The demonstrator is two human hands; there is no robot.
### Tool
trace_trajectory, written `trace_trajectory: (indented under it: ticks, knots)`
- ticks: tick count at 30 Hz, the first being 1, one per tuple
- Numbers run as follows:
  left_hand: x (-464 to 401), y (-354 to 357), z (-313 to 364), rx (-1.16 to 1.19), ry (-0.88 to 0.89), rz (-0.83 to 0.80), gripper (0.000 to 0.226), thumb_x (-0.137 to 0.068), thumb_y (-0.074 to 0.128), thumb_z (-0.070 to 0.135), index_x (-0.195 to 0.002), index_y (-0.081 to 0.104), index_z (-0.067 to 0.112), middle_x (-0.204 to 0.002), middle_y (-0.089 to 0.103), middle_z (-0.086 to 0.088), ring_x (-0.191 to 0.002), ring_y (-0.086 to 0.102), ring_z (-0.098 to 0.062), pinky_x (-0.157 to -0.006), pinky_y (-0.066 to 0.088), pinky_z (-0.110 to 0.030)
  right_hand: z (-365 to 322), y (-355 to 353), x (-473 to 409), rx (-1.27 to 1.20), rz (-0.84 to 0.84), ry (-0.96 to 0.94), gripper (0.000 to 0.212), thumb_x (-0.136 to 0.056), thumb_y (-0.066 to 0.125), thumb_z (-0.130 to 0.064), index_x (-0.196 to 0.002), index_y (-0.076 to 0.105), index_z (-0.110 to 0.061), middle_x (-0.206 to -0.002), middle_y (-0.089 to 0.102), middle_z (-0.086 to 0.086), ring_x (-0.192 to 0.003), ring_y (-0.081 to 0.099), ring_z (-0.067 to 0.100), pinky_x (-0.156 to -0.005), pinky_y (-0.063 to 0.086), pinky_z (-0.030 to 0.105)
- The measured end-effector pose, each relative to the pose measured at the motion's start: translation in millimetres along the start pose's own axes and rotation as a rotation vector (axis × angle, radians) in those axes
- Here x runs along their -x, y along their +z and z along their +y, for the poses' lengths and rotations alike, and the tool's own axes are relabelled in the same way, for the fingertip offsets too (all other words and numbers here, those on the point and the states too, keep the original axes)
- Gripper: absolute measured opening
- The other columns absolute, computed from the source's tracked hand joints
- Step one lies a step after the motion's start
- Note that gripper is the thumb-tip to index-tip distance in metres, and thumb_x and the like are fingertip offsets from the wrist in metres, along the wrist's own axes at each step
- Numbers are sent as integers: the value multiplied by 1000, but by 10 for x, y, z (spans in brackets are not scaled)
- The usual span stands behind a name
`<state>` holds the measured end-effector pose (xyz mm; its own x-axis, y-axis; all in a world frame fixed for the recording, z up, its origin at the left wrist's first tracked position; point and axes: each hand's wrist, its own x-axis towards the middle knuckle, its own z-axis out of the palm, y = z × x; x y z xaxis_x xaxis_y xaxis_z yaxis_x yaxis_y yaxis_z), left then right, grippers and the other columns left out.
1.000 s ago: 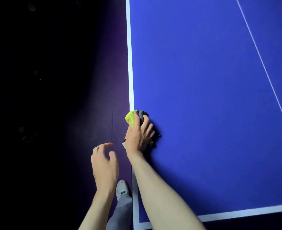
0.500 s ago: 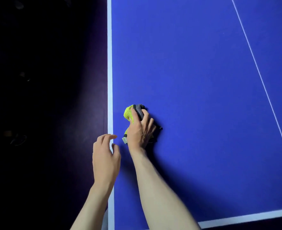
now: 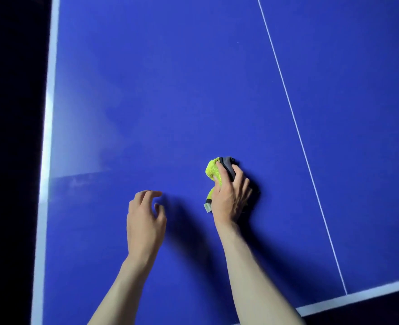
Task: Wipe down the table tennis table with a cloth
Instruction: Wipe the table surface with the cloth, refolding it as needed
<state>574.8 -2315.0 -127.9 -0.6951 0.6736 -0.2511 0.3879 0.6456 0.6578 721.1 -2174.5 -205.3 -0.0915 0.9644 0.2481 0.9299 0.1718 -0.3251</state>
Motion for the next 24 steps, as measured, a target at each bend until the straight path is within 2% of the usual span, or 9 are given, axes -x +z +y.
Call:
trace_trajectory:
  ticks: [4,8,10,12,15,19,24]
  knots:
    - [79,485,448,-75,53,-31,35,-91,54,10,-119,60,30,-128,53,11,-109,53,-23,-85,49,-45,833,-204,-368,29,7,32,59,-87,71,-8,-133,66,-43,-139,58,-5,-102,55,29,-80,42,47]
    - [153,849,686,-289,21,-21,64,-84,63,8,-141,47,33,-153,38,4,-126,45,-22,-105,35,-55,1490,-389,-705,44,13,7,50,-90,72,-15,-131,67,-43,-135,61,-6,-101,56,28,-81,41,46]
    - [193,941,682,-351,4,-1,68,-82,66,7,-144,48,31,-153,39,3,-131,44,-22,-109,27,-58,1755,-435,-860,54,19,15,50,-90,73,-17,-132,67,-43,-133,61,-6,-102,56,27,-82,41,46]
    - [218,991,613,-441,40,21,69,-80,67,3,-143,50,27,-150,42,0,-131,44,-24,-107,27,-61,1947,-439,-1013,54,18,33,51,-89,75,-18,-132,66,-43,-133,60,-7,-104,55,28,-82,41,46]
    - [240,1042,543,-567,85,22,72,-81,66,4,-146,49,26,-151,43,-3,-131,47,-29,-108,24,-65,2112,-398,-1269,40,24,59,49,-90,74,-20,-132,66,-44,-135,59,-8,-104,55,29,-82,42,47]
    - [218,1089,540,-609,95,34,66,-84,66,9,-147,51,24,-150,45,-6,-127,51,-31,-117,16,-66,2128,-279,-1655,-18,23,47,40,-95,68,-28,-131,65,-43,-136,58,-9,-104,55,31,-84,45,51]
    - [81,999,563,-608,171,34,51,-86,50,22,-137,60,21,-138,54,-7,-112,56,-33,-116,26,-60,1968,-156,-1856,-42,25,77,38,-96,68,-31,-132,65,-43,-135,57,-8,-107,53,33,-87,46,54]
